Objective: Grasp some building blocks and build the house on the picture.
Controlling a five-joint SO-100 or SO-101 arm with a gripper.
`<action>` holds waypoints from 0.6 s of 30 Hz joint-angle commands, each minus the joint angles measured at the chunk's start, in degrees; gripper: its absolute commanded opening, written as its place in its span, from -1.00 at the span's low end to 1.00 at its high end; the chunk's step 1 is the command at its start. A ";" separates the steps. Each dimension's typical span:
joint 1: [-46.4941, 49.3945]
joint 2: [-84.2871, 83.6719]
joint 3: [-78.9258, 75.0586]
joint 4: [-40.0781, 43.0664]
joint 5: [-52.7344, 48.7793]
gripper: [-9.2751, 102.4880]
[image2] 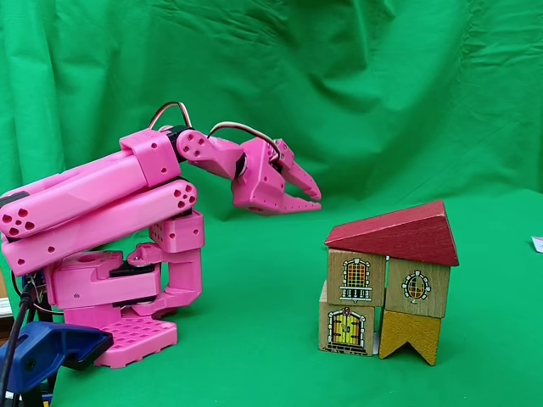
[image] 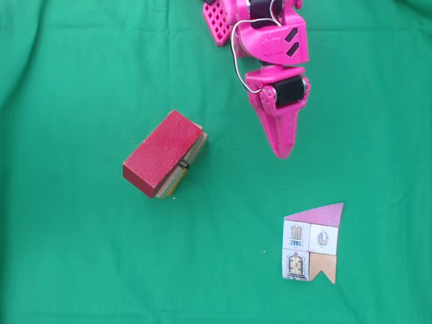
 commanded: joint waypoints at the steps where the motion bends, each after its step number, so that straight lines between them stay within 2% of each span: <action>1: -0.35 1.05 -0.09 -0.09 2.20 -0.84; 11: -0.35 1.05 1.76 -0.09 11.43 -0.84; 18: -0.35 1.05 2.99 0.00 12.13 -0.84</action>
